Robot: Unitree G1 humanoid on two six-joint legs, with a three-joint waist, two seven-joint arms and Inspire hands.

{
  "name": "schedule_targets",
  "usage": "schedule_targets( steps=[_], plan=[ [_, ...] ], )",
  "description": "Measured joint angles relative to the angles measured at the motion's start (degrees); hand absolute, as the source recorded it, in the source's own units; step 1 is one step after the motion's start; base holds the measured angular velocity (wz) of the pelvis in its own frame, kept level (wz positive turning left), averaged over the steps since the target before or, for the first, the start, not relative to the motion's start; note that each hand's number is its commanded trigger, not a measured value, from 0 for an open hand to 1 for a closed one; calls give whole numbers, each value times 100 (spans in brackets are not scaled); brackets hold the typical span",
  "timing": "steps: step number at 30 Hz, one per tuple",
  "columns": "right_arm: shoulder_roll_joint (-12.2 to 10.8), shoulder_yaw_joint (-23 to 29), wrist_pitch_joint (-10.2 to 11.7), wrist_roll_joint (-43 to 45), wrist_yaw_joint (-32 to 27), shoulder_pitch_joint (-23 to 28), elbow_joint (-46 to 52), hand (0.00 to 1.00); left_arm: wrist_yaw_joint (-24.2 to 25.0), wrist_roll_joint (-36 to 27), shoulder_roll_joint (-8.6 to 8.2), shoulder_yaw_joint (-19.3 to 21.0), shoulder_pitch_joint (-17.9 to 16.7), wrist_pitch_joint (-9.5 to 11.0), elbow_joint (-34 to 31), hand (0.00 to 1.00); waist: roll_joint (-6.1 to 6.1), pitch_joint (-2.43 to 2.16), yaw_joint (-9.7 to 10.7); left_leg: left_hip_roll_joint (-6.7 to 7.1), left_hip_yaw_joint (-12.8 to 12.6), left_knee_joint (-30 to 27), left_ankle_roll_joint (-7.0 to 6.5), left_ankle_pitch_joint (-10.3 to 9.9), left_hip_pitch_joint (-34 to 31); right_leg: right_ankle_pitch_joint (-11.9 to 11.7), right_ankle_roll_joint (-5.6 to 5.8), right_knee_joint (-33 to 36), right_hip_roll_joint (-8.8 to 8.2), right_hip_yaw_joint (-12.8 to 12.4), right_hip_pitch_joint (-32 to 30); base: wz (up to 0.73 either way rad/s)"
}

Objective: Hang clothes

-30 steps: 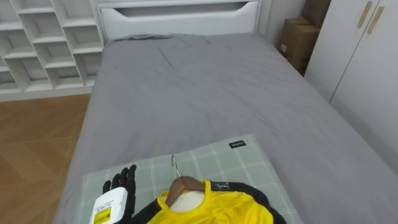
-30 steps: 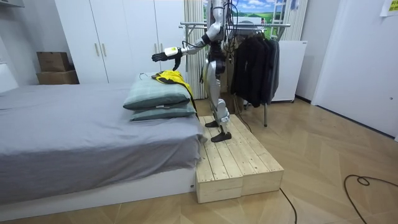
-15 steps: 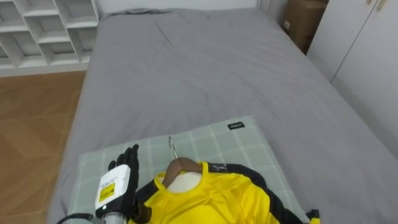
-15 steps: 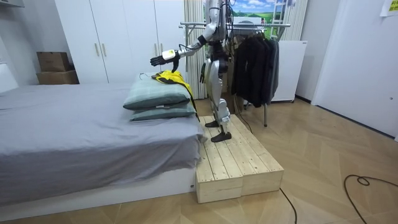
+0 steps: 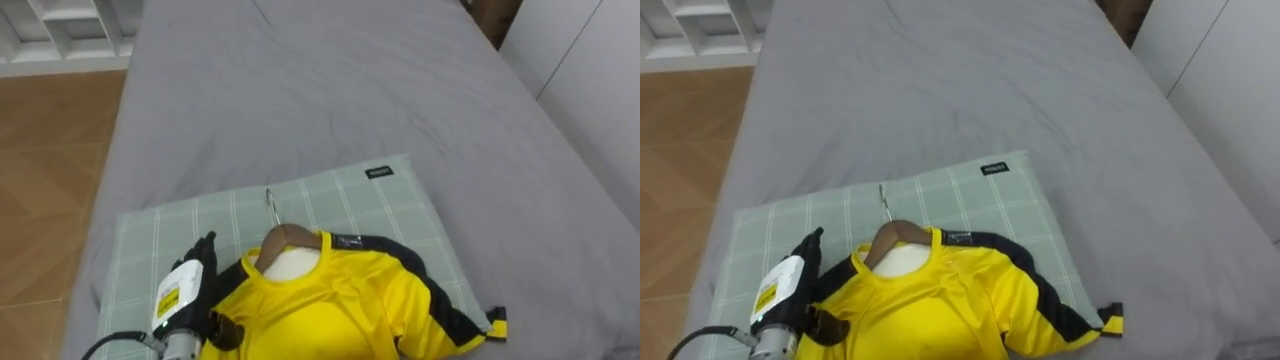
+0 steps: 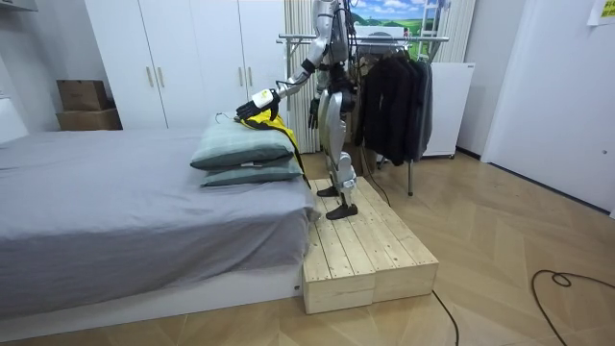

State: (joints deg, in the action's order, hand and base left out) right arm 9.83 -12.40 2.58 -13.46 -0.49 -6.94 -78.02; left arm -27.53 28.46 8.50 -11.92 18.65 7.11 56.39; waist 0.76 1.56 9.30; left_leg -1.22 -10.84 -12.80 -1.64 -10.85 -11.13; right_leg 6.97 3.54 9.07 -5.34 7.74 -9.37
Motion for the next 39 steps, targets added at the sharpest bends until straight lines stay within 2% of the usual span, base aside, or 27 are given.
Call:
schedule_targets(
  steps=[6, 12, 28, 39],
  plan=[
    [-12, -11, -10, 3, 13, -90, 1, 0, 3, -197, 20, 4, 190, 56, 151, 0, 9, 38, -9, -10, -1, -38, 3, 3, -180, -1, -1, 71, 1, -11, -208, 0],
    [-40, -8, -20, 18, -22, -113, 7, 0, 22, -418, 17, -5, 233, 55, 223, 0, 10, 40, -4, -20, -21, -42, 4, 3, -258, -3, -4, 71, 14, -27, -292, 0],
    [-83, -16, -23, 244, -71, -212, -2, 0, 96, -403, 20, 155, 325, 49, 511, 0, 3, 45, -17, -25, -15, -45, 12, 9, -308, -10, -16, 82, 18, -49, -361, 0],
    [-70, -237, -140, 334, 2, -409, -6, 0, 347, -373, 5, -24, 854, -10, 918, 0, -58, 128, 4, -25, -22, -58, 12, 9, -325, -11, -17, 90, 21, -73, -376, 0]
  ],
)
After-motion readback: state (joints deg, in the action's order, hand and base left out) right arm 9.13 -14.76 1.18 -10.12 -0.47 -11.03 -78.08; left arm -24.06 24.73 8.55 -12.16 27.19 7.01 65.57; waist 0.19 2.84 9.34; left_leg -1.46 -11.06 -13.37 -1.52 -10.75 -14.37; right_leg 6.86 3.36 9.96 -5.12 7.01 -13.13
